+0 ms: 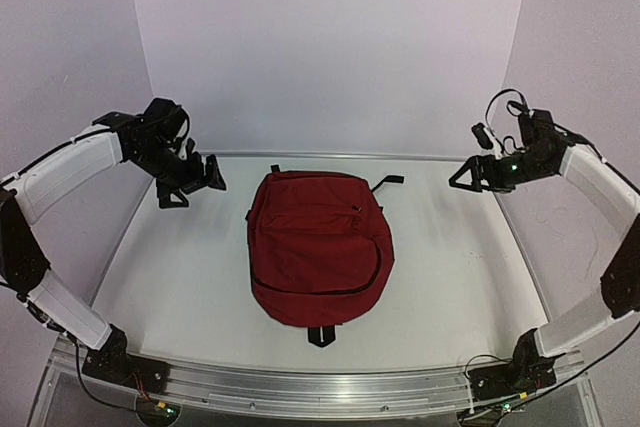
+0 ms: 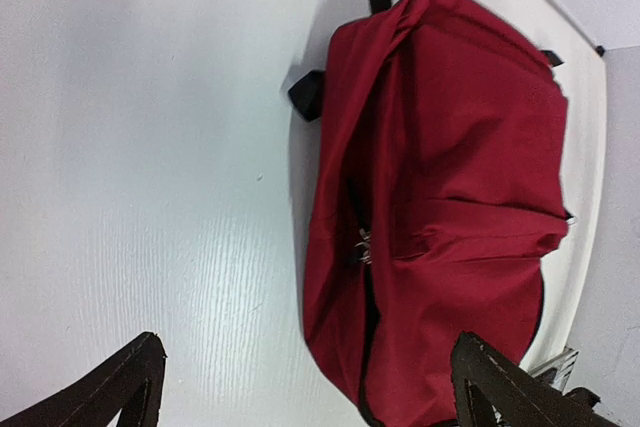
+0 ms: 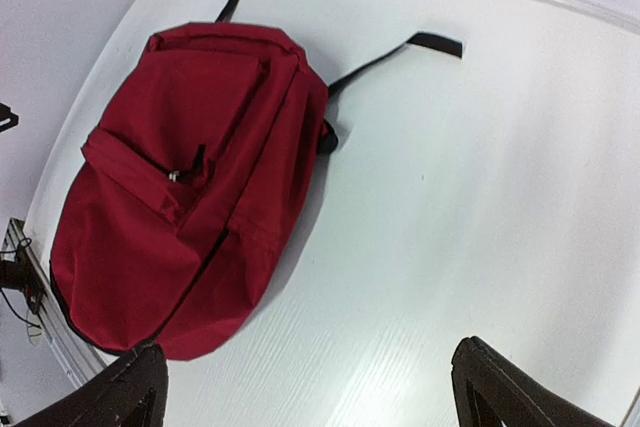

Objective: Pack the student bag
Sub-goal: Reset both arms

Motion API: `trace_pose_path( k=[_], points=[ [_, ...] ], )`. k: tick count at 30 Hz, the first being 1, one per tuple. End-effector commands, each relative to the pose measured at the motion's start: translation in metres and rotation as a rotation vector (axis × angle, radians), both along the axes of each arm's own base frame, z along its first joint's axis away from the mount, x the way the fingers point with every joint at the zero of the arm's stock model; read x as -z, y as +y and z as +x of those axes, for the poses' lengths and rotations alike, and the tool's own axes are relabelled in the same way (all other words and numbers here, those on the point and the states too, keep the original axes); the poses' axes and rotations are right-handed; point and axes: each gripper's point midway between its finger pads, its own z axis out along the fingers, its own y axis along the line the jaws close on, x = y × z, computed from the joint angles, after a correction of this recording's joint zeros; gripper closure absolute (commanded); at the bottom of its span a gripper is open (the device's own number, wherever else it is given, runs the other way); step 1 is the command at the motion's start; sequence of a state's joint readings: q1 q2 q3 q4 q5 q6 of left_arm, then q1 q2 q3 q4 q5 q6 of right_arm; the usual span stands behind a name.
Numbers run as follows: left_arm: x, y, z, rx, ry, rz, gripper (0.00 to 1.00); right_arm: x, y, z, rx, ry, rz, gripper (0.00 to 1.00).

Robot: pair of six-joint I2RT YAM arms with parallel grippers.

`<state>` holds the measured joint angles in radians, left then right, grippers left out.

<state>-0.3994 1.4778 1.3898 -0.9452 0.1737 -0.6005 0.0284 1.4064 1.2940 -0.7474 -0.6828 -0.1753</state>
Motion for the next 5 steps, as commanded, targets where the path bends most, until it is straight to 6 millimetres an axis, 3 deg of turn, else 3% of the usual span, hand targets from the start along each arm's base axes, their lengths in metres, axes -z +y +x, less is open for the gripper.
trace_pose_path(
  k=[1,5],
  points=[
    [0.023,0.013,-0.019,-0.002,0.041,0.047,0.0,0.002,-0.013,-0.035,0.015,-0.024,-0.053,0.02],
    [0.02,0.013,-0.021,0.01,0.013,0.039,0.0,0.002,-0.028,-0.049,0.069,-0.038,-0.075,0.02]
  ],
)
